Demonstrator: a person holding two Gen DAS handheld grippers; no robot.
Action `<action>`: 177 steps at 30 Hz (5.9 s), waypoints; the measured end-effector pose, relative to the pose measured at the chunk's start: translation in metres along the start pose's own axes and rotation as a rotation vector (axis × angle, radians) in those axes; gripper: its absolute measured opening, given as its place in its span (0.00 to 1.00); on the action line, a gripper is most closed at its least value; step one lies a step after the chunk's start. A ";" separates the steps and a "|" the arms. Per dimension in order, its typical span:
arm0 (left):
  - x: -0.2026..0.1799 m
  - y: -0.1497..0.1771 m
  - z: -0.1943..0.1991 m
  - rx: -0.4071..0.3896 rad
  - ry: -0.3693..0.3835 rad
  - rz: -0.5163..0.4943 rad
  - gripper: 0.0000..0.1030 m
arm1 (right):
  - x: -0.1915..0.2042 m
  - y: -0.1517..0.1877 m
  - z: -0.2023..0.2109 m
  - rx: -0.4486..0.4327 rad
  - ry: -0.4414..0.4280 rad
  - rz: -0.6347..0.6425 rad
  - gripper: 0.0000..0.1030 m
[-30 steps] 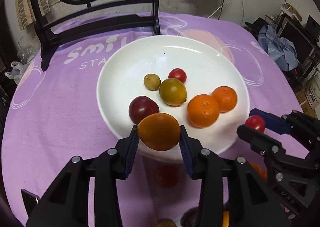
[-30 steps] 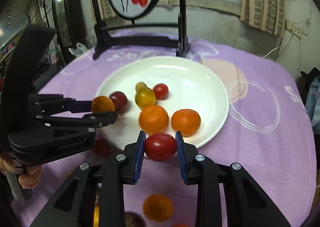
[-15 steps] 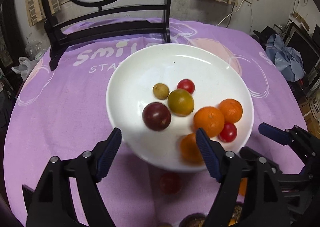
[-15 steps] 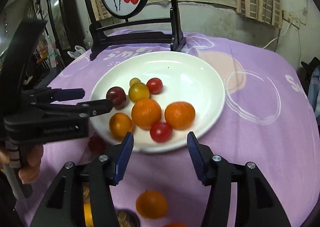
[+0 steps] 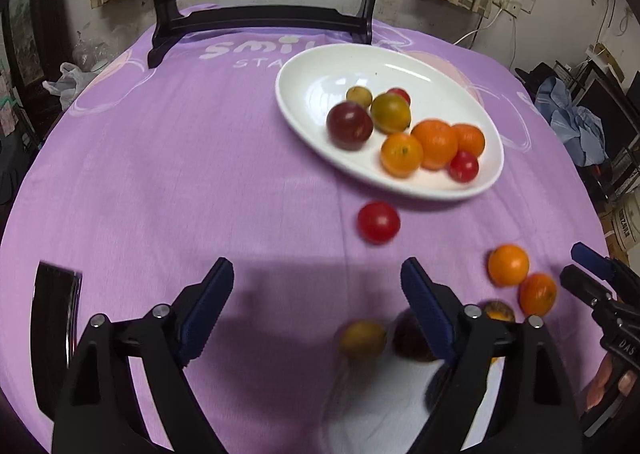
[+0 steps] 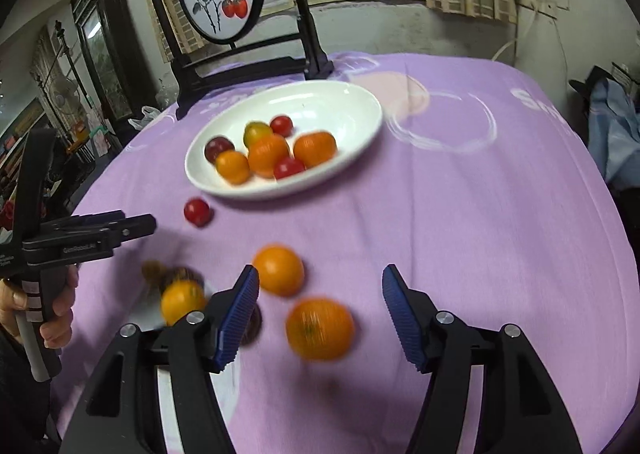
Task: Organize fruits
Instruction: 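Move both open tools back to the remaining fruits, then grasp a dark brown round fruit with the right tool while the left grasps a yellow-green fruit, then carry both fruits over the white plate and open both tools, then move back to the fruits and grasp an orange with the left tool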
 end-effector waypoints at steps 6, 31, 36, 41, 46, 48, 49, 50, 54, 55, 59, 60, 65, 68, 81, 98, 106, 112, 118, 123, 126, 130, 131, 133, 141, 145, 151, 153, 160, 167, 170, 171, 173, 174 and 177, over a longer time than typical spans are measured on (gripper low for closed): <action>0.020 0.030 0.005 -0.017 -0.044 -0.002 0.82 | 0.007 0.038 0.007 0.032 0.001 -0.023 0.63; 0.040 0.034 0.001 -0.018 0.000 0.033 0.85 | 0.132 0.054 -0.018 0.142 -0.091 0.204 0.63; 0.041 0.033 0.001 -0.020 0.006 0.034 0.85 | 0.140 0.041 -0.031 0.127 -0.056 0.225 0.46; 0.039 0.035 0.003 -0.020 0.011 0.023 0.85 | 0.139 0.040 -0.024 0.096 -0.031 0.259 0.43; 0.029 0.043 0.005 -0.023 0.008 -0.020 0.85 | 0.118 0.045 -0.010 0.061 -0.039 0.203 0.43; 0.022 0.048 0.005 -0.021 0.002 -0.062 0.85 | 0.112 0.048 -0.011 0.060 -0.050 0.188 0.43; 0.018 0.052 0.004 -0.016 0.001 -0.079 0.85 | 0.110 0.049 -0.012 0.063 -0.052 0.187 0.43; 0.015 0.054 0.003 -0.008 0.002 -0.088 0.86 | 0.109 0.049 -0.012 0.061 -0.051 0.186 0.43; 0.006 0.061 -0.006 0.026 0.015 -0.110 0.76 | 0.105 0.049 -0.011 0.063 -0.056 0.172 0.43; 0.004 0.061 -0.007 0.020 -0.003 -0.128 0.69 | 0.102 0.050 -0.011 0.068 -0.060 0.158 0.43; -0.002 0.060 -0.007 -0.001 -0.063 -0.194 0.65 | 0.098 0.049 -0.007 0.064 -0.065 0.139 0.43; -0.003 0.058 -0.008 0.003 -0.060 -0.200 0.65 | 0.098 0.049 -0.005 0.059 -0.068 0.136 0.43; -0.010 0.049 -0.018 0.023 -0.032 -0.202 0.66 | 0.101 0.046 0.002 0.033 -0.085 0.137 0.43; -0.015 0.046 -0.020 0.024 0.002 -0.210 0.49 | 0.099 0.046 0.001 0.033 -0.083 0.129 0.43; -0.018 0.048 0.011 0.003 0.029 -0.187 0.26 | 0.091 0.043 0.004 0.007 -0.076 0.098 0.43; -0.051 -0.054 0.020 -0.062 0.030 -0.141 0.26 | 0.055 -0.074 0.015 -0.104 -0.022 0.139 0.43; -0.060 -0.103 -0.033 -0.052 -0.036 -0.104 0.25 | 0.015 -0.124 -0.051 -0.048 0.056 0.127 0.43; -0.059 -0.122 -0.070 -0.025 -0.040 -0.076 0.26 | -0.008 -0.140 -0.104 0.012 0.077 0.071 0.43; -0.060 -0.126 -0.085 -0.001 -0.042 -0.070 0.26 | -0.008 -0.145 -0.135 0.055 0.082 0.051 0.44; -0.055 -0.122 -0.082 0.043 0.009 -0.011 0.55 | -0.012 -0.141 -0.125 0.059 0.100 0.011 0.62; -0.054 -0.115 -0.067 0.057 0.051 0.007 0.62 | -0.010 -0.137 -0.109 0.042 0.091 0.018 0.63; -0.051 -0.102 -0.041 0.012 0.031 -0.024 0.67 | -0.008 -0.121 -0.077 0.013 0.073 0.023 0.66; -0.050 -0.098 -0.035 0.002 0.026 -0.030 0.69 | -0.007 -0.114 -0.069 0.012 0.068 0.030 0.66; -0.050 -0.087 -0.020 -0.014 0.034 -0.042 0.71 | -0.006 -0.102 -0.054 0.002 0.071 0.037 0.66; -0.050 -0.021 0.022 -0.026 0.075 -0.091 0.80 | 0.003 -0.029 -0.010 -0.006 -0.016 -0.038 0.75; -0.043 0.013 0.031 -0.004 0.103 -0.080 0.80 | 0.011 0.005 0.006 0.013 -0.040 -0.060 0.75; -0.035 0.053 0.029 0.050 0.110 -0.055 0.80 | 0.019 0.041 0.017 0.026 -0.093 -0.142 0.75; -0.034 0.063 0.029 0.058 0.114 -0.055 0.80 | 0.023 0.051 0.018 0.032 -0.099 -0.152 0.75; -0.046 0.086 0.030 0.090 0.120 -0.118 0.80 | 0.030 0.076 0.020 0.063 -0.091 -0.154 0.75; -0.054 0.101 0.005 0.142 0.102 -0.145 0.70 | 0.032 0.081 0.019 0.073 -0.084 -0.143 0.76; -0.060 0.102 0.007 0.119 0.125 -0.184 0.49 | 0.034 0.081 0.019 0.076 -0.075 -0.124 0.76; -0.062 0.102 0.008 0.133 0.154 -0.179 0.39 | 0.035 0.081 0.018 0.080 -0.073 -0.112 0.76; -0.064 0.103 0.009 0.153 0.177 -0.168 0.35 | 0.036 0.080 0.014 0.094 -0.059 -0.093 0.76; -0.063 0.103 0.009 0.151 0.175 -0.170 0.35 | 0.036 0.080 0.012 0.100 -0.050 -0.090 0.76; -0.059 0.103 0.010 0.131 0.165 -0.195 0.35 | 0.036 0.074 0.008 0.112 -0.022 -0.059 0.76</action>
Point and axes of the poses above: each gripper's, at about its wrist camera, not at the fingertips, and z roughly against the way its jaws point, x to its left, y to its underside, the point moved 8 cm from there along -z, roughly the way its jaws point, and after that the axes turned 11 degrees about z, right-handed, at the moved point
